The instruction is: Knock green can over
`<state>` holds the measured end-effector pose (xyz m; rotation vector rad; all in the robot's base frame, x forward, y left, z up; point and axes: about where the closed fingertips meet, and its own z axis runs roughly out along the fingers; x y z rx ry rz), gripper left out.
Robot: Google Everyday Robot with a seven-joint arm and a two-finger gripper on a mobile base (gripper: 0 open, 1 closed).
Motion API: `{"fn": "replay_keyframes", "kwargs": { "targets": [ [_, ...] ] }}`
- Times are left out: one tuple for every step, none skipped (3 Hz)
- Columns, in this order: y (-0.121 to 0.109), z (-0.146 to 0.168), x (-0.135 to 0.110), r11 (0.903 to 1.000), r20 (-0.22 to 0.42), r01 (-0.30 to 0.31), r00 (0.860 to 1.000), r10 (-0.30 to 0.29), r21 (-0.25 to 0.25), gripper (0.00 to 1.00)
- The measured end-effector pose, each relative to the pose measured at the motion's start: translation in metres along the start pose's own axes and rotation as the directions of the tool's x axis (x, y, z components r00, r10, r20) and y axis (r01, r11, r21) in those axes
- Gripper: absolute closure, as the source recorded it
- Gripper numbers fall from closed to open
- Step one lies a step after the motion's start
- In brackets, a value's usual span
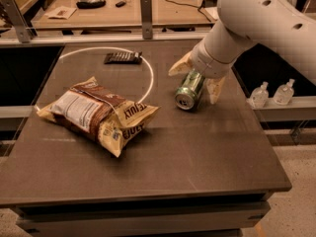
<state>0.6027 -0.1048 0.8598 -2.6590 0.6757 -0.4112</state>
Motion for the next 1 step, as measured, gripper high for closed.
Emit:
{"fn": "replay_keyframes", "kwargs": {
  "targets": [
    [0.0, -0.0008, 0.0005, 1.0, 0.0, -0.002, 1.0, 0.002, 0.001, 0.0]
  ]
}}
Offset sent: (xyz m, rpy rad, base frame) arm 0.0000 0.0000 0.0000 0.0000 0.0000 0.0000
